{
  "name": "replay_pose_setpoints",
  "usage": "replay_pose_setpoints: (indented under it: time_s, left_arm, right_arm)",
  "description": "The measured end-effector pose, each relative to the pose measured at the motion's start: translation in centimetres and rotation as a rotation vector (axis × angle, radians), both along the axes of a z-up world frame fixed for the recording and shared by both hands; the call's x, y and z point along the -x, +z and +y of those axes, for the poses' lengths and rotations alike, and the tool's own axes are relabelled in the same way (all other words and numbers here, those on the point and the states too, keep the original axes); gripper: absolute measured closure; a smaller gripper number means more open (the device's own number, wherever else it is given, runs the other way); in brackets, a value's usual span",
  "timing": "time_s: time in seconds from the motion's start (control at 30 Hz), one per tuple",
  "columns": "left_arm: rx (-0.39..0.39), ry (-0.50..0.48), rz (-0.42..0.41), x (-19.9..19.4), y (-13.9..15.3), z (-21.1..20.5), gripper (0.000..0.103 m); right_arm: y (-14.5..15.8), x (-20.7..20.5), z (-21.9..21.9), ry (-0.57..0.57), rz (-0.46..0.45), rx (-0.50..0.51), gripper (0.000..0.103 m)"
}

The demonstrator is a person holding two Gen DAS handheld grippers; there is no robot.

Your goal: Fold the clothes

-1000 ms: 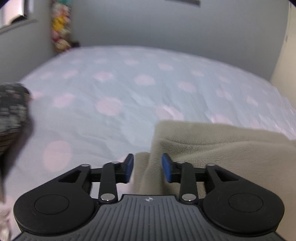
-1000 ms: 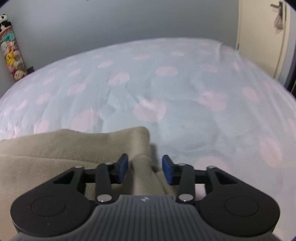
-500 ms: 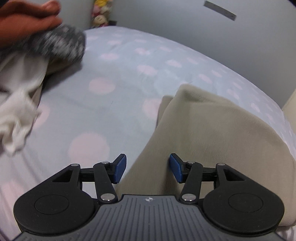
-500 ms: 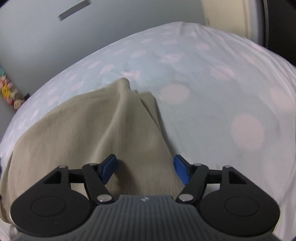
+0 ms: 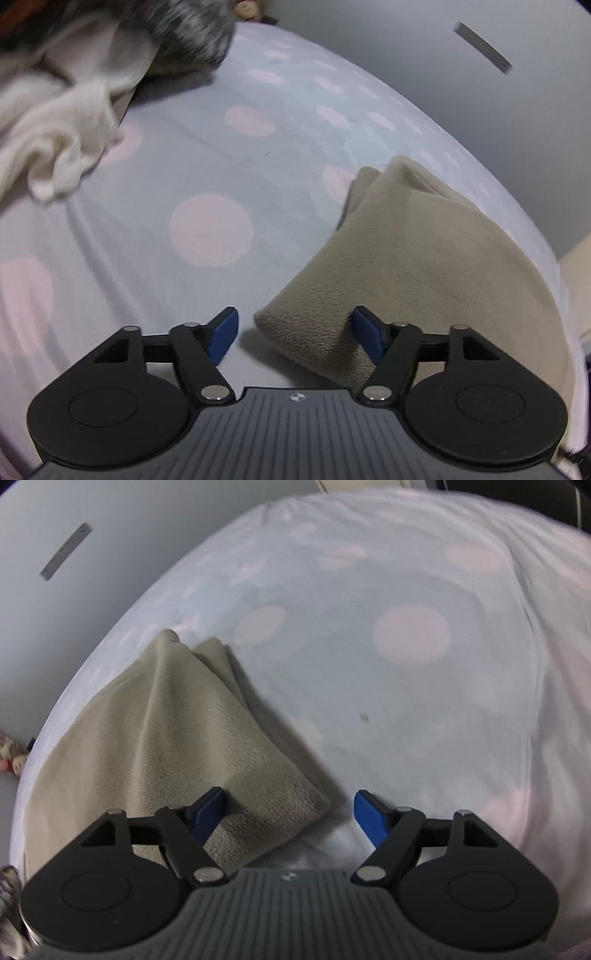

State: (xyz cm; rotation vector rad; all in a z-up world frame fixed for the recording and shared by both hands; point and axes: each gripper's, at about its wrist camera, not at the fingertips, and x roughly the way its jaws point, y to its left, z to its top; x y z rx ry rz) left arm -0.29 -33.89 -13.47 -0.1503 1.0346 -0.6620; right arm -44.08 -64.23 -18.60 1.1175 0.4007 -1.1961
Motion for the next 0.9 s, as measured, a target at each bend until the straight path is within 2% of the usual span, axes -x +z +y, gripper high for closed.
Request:
replay_pose_setpoints:
  time_s: [0.13, 0.27, 0.33, 0.43, 0.53, 0.6, 0.9]
  left_arm:
    - [0.071, 0.037, 0.087, -0.6, -0.6, 0.7, 0.035]
    - [0.139, 0.059, 0.060, -0.4, 0.2, 1.3, 0.035]
    - [0.160, 0.064, 0.055, -0.4, 0.4, 1.3, 0.029]
    - [0.127, 0.041, 0.082, -0.5, -0.9, 0.6, 0.029]
    - [0.182, 0.025, 0.214, -0.8, -3.0, 0.3, 0.029]
    - [0.212, 0.017, 0.231, -0.7, -3.5, 0.2, 0.029]
    - [0.220, 0.015, 0.233, -1.7, -3.8, -0.6, 0.029]
  right_arm:
    - [-0.3, -0.3, -0.1, 0.018, -0.020, -0.007, 0.025]
    - [-1.1, -0.1, -0.4, 0.021, -0.134, -0.024, 0.025]
    - [-1.6, 0.0, -0.5, 0.015, -0.185, -0.041, 0.025]
    - [-2.2, -0.1, -0.7, 0.006, -0.223, -0.064, 0.022]
    - [-2.4, -0.5, -0.8, 0.002, -0.243, -0.065, 0.021]
    - [-2.6, -0.9, -0.9, 0.010, -0.260, -0.060, 0.021]
    - [-2.4, -2.1, -1.2, 0.054, -0.220, -0.034, 0.047]
